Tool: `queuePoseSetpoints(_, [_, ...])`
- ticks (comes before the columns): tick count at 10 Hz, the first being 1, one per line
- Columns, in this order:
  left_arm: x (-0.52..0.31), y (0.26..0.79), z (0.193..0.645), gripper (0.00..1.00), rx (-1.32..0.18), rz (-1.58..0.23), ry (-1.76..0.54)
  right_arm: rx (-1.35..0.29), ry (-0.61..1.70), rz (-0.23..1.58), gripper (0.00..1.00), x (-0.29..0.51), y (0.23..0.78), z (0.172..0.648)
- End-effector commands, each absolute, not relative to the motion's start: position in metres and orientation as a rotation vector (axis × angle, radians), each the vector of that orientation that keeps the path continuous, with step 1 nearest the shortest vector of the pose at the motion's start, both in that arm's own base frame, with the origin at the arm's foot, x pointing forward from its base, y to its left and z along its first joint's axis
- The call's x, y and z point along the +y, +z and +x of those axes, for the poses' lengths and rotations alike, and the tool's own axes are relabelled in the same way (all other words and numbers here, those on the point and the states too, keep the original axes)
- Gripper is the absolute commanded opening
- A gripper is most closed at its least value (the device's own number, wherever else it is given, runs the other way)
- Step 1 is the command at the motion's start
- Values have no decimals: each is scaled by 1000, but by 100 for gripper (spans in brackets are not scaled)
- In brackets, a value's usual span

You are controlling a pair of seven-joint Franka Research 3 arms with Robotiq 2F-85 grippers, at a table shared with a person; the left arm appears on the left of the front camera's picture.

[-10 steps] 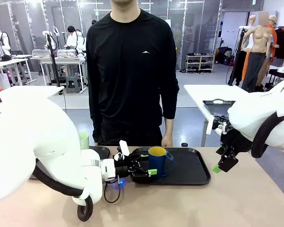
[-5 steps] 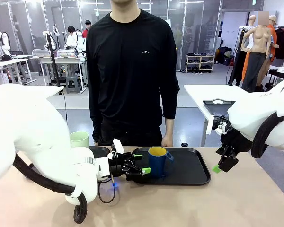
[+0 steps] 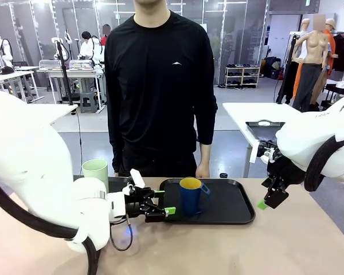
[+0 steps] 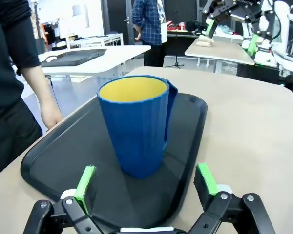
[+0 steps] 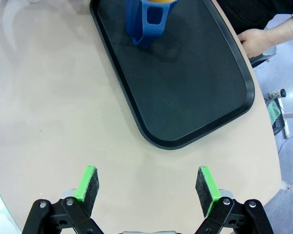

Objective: Sort and store the cups by type.
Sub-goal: Pick up the Handle plastic cup and place it into the empty Flat Tray.

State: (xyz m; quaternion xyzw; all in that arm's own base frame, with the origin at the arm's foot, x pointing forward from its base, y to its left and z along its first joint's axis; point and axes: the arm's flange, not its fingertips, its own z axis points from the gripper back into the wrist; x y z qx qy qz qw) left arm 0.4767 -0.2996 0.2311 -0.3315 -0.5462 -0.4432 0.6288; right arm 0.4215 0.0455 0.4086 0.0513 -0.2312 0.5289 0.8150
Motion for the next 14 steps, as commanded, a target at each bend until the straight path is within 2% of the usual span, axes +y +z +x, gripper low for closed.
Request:
queuePoseSetpoints(1, [-281,232,433,100,-1271,-729,-1050,-498,1121,102,100,46,409,422])
queuePoseSetpoints(4, [-247,226,413,100,-1228,-740,-1074,-498,1121,102,100,46,409,422])
queuePoseSetpoints(7, [-220,229,404,100,-1267,-715,-1042,-498,1121,102,100,46,409,422])
queuePoseSetpoints(8, [-239,225,429,100,-1208,-734,-1025,-498,1121,102,100,46,409,422])
queuePoseSetpoints(14, [-239,225,429,100,-1208,-734,-1025,-498,1121,102,100,46,409,422])
